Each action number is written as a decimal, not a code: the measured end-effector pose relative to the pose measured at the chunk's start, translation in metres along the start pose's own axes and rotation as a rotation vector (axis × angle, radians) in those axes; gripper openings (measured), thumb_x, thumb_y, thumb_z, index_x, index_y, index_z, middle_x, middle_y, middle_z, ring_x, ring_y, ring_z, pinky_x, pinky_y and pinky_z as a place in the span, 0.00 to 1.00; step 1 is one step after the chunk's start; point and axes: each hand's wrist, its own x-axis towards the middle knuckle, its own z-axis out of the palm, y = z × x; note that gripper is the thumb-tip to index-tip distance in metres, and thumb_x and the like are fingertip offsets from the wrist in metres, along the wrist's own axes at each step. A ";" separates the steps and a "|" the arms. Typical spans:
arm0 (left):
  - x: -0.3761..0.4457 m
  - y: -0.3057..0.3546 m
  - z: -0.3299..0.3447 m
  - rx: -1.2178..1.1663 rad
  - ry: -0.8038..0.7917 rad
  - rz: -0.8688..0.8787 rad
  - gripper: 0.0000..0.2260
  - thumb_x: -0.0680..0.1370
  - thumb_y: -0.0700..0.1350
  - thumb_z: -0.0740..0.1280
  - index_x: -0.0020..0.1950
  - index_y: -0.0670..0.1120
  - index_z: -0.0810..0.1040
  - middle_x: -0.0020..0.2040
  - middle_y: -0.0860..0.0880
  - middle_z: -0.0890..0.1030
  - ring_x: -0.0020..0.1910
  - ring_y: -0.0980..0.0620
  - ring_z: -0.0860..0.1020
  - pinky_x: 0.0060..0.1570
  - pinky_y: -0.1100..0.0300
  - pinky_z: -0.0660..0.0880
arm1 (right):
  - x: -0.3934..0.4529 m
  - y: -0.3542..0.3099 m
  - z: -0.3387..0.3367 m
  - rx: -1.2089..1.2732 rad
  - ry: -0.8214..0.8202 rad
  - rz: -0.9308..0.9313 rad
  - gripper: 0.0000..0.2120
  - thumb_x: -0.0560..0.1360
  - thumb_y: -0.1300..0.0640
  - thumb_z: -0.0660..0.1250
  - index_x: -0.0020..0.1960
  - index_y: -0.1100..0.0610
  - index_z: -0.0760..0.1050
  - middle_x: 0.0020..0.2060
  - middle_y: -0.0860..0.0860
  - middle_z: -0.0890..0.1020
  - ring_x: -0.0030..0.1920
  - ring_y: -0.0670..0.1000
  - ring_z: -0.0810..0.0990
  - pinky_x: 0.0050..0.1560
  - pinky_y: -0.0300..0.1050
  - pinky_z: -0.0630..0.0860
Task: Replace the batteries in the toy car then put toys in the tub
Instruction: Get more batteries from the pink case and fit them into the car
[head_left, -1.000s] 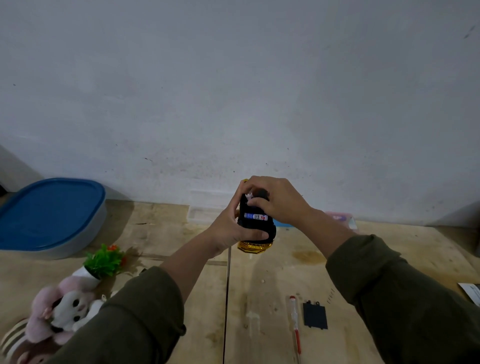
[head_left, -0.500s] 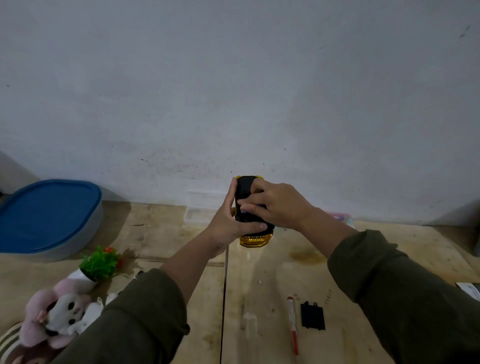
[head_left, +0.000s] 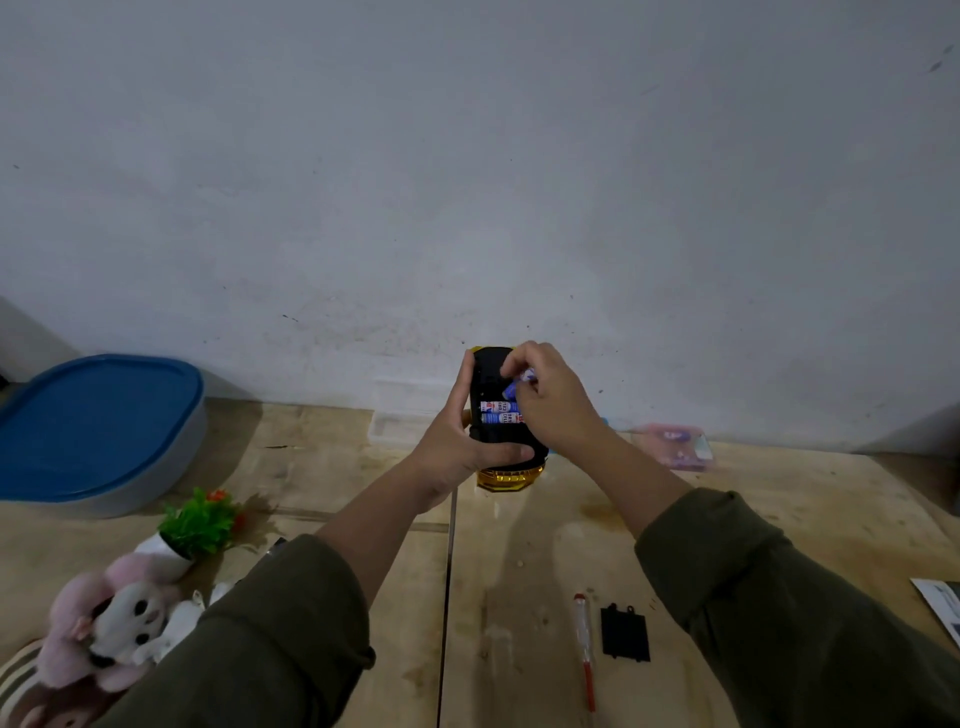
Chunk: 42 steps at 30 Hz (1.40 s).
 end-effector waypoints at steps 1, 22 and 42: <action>0.000 0.000 -0.002 -0.002 0.009 0.001 0.54 0.66 0.30 0.75 0.76 0.64 0.47 0.64 0.53 0.73 0.60 0.52 0.78 0.54 0.57 0.78 | 0.000 0.002 0.001 -0.050 -0.001 -0.034 0.09 0.76 0.68 0.58 0.51 0.58 0.72 0.53 0.55 0.75 0.51 0.50 0.75 0.46 0.31 0.70; -0.001 0.002 -0.009 0.011 0.020 0.063 0.55 0.63 0.35 0.78 0.75 0.66 0.47 0.68 0.51 0.71 0.62 0.50 0.77 0.57 0.55 0.77 | 0.011 0.008 -0.004 0.261 0.033 0.261 0.13 0.74 0.58 0.69 0.58 0.54 0.73 0.58 0.55 0.76 0.56 0.53 0.78 0.52 0.47 0.78; -0.020 -0.047 0.042 0.209 -0.095 -0.015 0.55 0.62 0.39 0.80 0.73 0.70 0.47 0.71 0.58 0.67 0.67 0.52 0.73 0.62 0.48 0.75 | -0.051 0.076 -0.027 0.561 -0.325 0.533 0.54 0.67 0.65 0.75 0.74 0.37 0.41 0.59 0.55 0.77 0.57 0.57 0.79 0.58 0.59 0.76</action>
